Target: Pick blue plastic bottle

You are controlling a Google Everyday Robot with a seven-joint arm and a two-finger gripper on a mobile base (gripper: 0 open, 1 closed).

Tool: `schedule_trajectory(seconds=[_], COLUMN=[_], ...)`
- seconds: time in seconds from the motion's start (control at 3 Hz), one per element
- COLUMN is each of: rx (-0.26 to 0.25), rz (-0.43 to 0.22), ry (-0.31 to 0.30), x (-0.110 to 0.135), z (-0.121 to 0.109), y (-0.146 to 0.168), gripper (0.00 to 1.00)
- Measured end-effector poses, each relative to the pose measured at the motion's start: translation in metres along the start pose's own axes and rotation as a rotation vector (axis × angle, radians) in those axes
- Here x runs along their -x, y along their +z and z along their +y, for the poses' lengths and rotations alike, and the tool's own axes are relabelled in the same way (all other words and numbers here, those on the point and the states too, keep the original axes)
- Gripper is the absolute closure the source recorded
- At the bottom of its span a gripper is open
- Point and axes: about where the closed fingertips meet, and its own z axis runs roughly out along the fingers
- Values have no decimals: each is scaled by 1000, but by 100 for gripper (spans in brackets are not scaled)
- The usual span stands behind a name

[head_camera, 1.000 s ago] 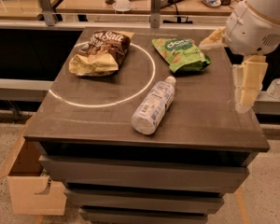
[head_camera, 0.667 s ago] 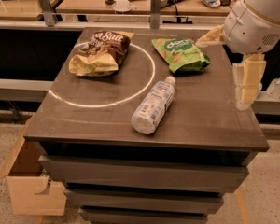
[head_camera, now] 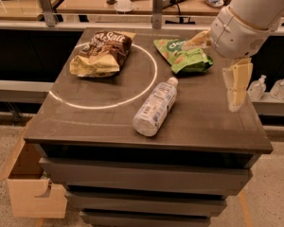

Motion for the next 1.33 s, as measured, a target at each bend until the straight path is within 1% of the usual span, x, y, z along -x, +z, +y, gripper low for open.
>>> schedule_trajectory(seconds=[0.33,0.67,1.0,1.33], rx=[19,75,113,170], rz=[-1,-57,-81,-134], ry=[-104,-261,-344,-410], x=[19,40,50,58], z=[-15,-36,-47,-50], y=[23,53,70,99], gripper=[0,0,0,3])
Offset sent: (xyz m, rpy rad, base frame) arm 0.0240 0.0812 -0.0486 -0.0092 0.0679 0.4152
